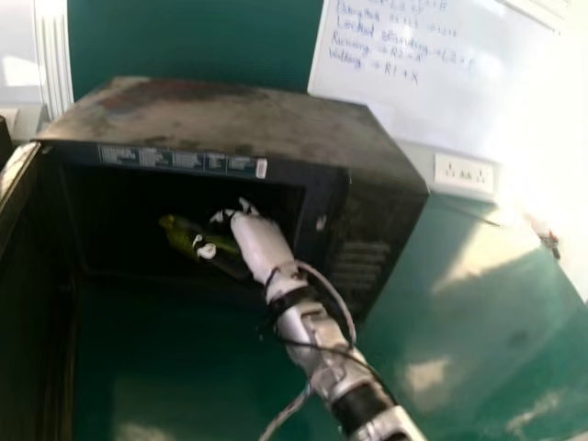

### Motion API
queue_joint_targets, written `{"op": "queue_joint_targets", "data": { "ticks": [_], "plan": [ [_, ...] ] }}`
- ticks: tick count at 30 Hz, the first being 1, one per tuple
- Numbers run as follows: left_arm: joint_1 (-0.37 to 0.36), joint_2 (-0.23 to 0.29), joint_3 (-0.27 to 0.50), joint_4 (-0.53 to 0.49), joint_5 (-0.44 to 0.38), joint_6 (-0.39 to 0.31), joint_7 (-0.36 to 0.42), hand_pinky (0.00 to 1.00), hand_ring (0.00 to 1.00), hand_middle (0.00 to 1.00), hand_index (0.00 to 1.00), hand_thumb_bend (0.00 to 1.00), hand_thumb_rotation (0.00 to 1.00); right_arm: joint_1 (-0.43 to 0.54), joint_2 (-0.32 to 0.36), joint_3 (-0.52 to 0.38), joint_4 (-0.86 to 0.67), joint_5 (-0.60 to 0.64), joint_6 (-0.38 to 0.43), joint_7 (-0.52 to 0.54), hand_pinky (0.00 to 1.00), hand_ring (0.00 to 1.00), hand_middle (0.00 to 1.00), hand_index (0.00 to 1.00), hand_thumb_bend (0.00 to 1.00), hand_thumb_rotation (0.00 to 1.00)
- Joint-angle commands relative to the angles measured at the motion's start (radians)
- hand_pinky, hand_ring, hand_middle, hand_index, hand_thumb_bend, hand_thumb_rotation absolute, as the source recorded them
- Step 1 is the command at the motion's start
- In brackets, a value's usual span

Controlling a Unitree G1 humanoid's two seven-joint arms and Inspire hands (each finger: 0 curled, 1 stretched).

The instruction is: Put biscuit inside oven

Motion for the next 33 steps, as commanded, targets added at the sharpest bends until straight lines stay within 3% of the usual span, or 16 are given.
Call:
{"op": "queue_joint_targets", "data": {
  "ticks": [1,11,21,33],
  "plan": [
    [0.004,0.003,0.024,0.014,0.001,-0.023,-0.004,0.73,0.78,0.83,0.81,0.91,0.70,0.041,-0.041,-0.033,-0.033,0.015,0.008,0.005,0.29,0.61,0.72,0.69,0.74,0.08],
    [-0.011,0.007,0.034,0.030,0.012,-0.036,-0.008,0.74,0.81,0.85,0.82,0.92,0.72,0.175,-0.080,-0.078,-0.300,0.010,0.062,0.117,0.28,0.59,0.73,0.70,0.71,0.09],
    [-0.022,0.016,0.038,0.042,0.012,-0.034,-0.010,0.74,0.80,0.84,0.81,0.92,0.71,0.304,-0.109,-0.110,-0.501,-0.005,0.073,0.154,0.28,0.57,0.71,0.70,0.72,0.13],
    [-0.038,0.023,0.043,0.063,0.028,-0.051,-0.007,0.73,0.80,0.84,0.81,0.93,0.71,0.395,-0.128,-0.140,-0.623,-0.002,0.074,0.185,0.27,0.55,0.70,0.69,0.71,0.13]
  ]
}}
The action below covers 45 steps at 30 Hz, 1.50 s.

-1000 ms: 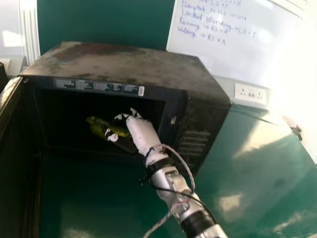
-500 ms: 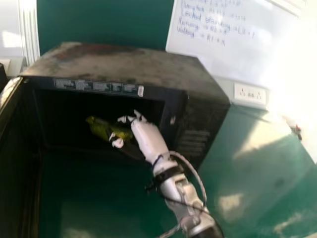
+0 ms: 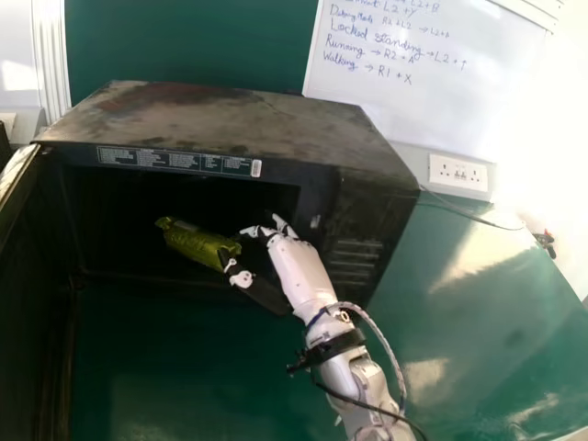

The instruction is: Put biscuit inside oven

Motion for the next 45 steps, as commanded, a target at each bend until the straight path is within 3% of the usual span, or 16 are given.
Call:
{"op": "queue_joint_targets", "data": {
  "ticks": [1,18,29,35,42,45],
  "plan": [
    [0.005,0.001,0.013,0.006,0.011,-0.013,0.001,0.73,0.80,0.84,0.81,0.93,0.72,0.020,-0.012,-0.012,-0.030,0.004,-0.002,0.016,0.27,0.56,0.70,0.69,0.71,0.13],
    [0.011,0.007,0.006,-0.001,-0.005,0.002,0.000,0.72,0.79,0.83,0.80,0.94,0.70,0.152,-0.041,-0.064,-0.188,0.025,-0.025,0.045,0.27,0.59,0.71,0.69,0.71,0.17],
    [0.006,0.009,0.011,0.000,0.009,0.000,0.008,0.77,0.82,0.85,0.82,0.94,0.73,0.270,-0.065,-0.111,-0.312,0.065,-0.057,0.083,0.27,0.57,0.69,0.68,0.72,0.20],
    [0.008,0.014,0.010,-0.001,-0.004,0.012,0.008,0.72,0.78,0.83,0.81,0.94,0.72,0.347,-0.069,-0.149,-0.387,0.085,-0.093,0.074,0.27,0.58,0.70,0.68,0.73,0.21],
    [0.015,0.016,0.004,-0.012,-0.038,0.034,0.000,0.72,0.77,0.79,0.80,0.94,0.70,0.409,-0.052,-0.205,-0.418,0.210,-0.153,0.084,0.28,0.61,0.71,0.69,0.71,0.28],
    [0.013,0.024,0.001,0.001,-0.065,0.030,-0.024,0.74,0.78,0.79,0.81,0.93,0.72,0.432,-0.047,-0.227,-0.414,0.276,-0.189,0.088,0.28,0.66,0.74,0.70,0.71,0.30]
  ]
}}
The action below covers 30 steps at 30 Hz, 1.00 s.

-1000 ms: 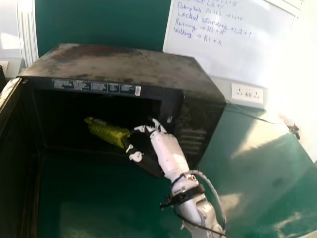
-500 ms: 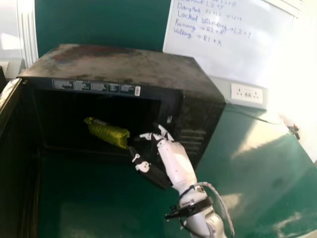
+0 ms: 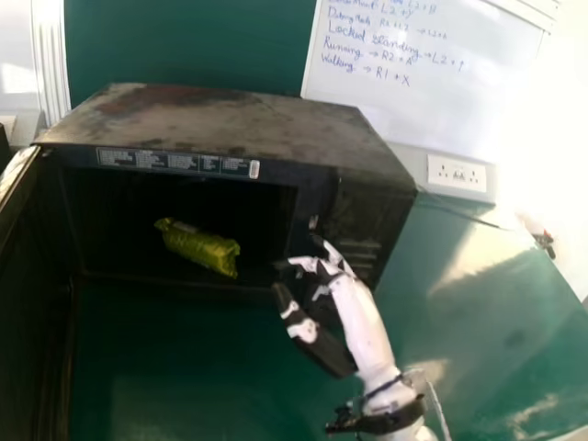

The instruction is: Put biscuit inside oven

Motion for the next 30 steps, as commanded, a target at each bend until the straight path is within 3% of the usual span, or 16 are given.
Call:
{"op": "queue_joint_targets", "data": {
  "ticks": [1,5,10,11,14,17,20,25,30],
  "plan": [
    [0.007,0.015,0.002,0.009,-0.032,-0.004,-0.025,0.74,0.77,0.79,0.81,0.93,0.73,0.025,0.012,-0.025,0.001,0.058,-0.036,0.001,0.28,0.67,0.74,0.71,0.71,0.29],
    [-0.003,0.022,-0.005,0.030,-0.085,-0.017,-0.076,0.76,0.78,0.80,0.81,0.90,0.75,0.047,0.047,-0.050,0.041,0.129,-0.107,-0.027,0.30,0.74,0.77,0.70,0.73,0.30],
    [-0.011,0.011,-0.014,0.038,-0.088,-0.045,-0.121,0.67,0.79,0.82,0.82,0.87,0.82,0.076,0.117,-0.070,0.062,0.206,-0.147,-0.050,0.32,0.84,0.84,0.68,0.84,0.38],
    [-0.019,0.009,-0.011,0.046,-0.079,-0.060,-0.126,0.66,0.80,0.83,0.83,0.85,0.84,0.080,0.124,-0.075,0.068,0.216,-0.159,-0.051,0.32,0.81,0.83,0.68,0.86,0.40],
    [-0.028,0.016,-0.011,0.065,-0.086,-0.083,-0.147,0.70,0.81,0.84,0.84,0.82,0.87,0.096,0.145,-0.091,0.073,0.285,-0.153,-0.032,0.32,0.80,0.83,0.67,0.91,0.43],
    [-0.044,0.028,-0.013,0.095,-0.097,-0.111,-0.180,0.75,0.81,0.84,0.85,0.80,0.88,0.113,0.158,-0.102,0.071,0.343,-0.145,-0.013,0.33,0.87,0.86,0.69,0.92,0.46],
    [-0.072,0.023,-0.005,0.124,-0.049,-0.175,-0.186,0.78,0.81,0.84,0.87,0.76,0.93,0.124,0.156,-0.116,0.079,0.372,-0.153,0.009,0.31,0.75,0.81,0.70,0.94,0.55],
    [-0.093,0.041,-0.004,0.167,-0.034,-0.240,-0.202,0.83,0.83,0.86,0.88,0.79,0.97,0.140,0.132,-0.144,0.108,0.496,-0.166,0.100,0.31,0.72,0.78,0.70,1.00,0.61],
    [-0.107,0.062,-0.018,0.210,-0.065,-0.285,-0.230,0.87,0.86,0.88,0.89,0.86,0.98,0.170,0.114,-0.169,0.109,0.609,-0.135,0.196,0.32,0.73,0.79,0.71,1.00,0.58]
  ]
}}
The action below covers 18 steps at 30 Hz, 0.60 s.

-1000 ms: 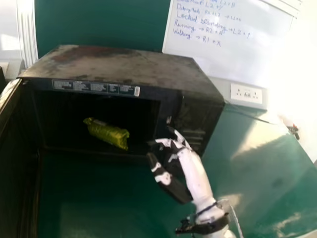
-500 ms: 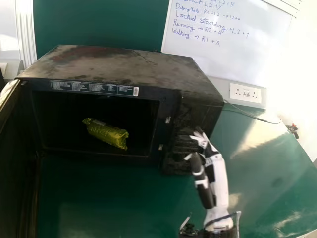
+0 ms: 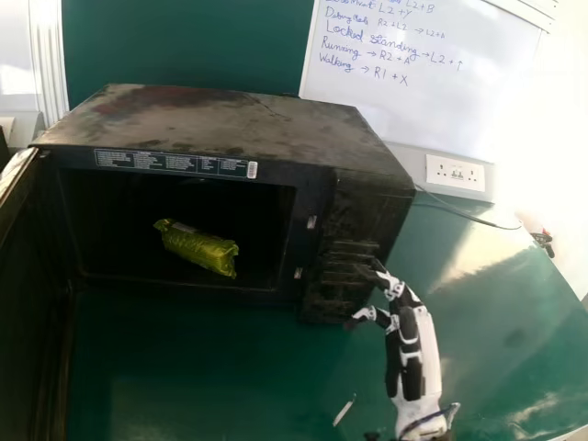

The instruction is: Put biscuit inside oven

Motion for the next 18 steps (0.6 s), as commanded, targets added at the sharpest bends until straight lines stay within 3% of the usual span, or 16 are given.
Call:
{"op": "queue_joint_targets", "data": {
  "ticks": [1,5,12,18],
  "plan": [
    [-0.001,0.015,-0.011,0.020,-0.012,-0.039,-0.023,0.86,0.86,0.88,0.90,0.87,0.98,0.024,-0.019,-0.018,-0.001,0.047,0.018,0.040,0.32,0.72,0.80,0.71,1.00,0.58],
    [-0.018,0.020,-0.010,0.060,0.003,-0.101,-0.035,0.84,0.88,0.89,0.91,0.89,0.99,0.042,-0.033,-0.035,0.003,0.105,0.031,0.103,0.30,0.65,0.79,0.71,0.96,0.61],
    [-0.018,0.067,-0.057,0.102,-0.022,-0.189,-0.082,0.93,0.98,0.98,0.97,0.91,1.00,0.030,-0.045,-0.056,0.077,0.252,0.013,0.276,0.30,0.60,0.72,0.70,0.98,0.61],
    [-0.040,0.109,-0.086,0.150,-0.030,-0.296,-0.102,0.97,1.00,1.00,1.00,0.95,1.00,0.018,-0.035,-0.085,0.129,0.330,0.028,0.358,0.28,0.39,0.58,0.66,1.00,0.62]
  ]
}}
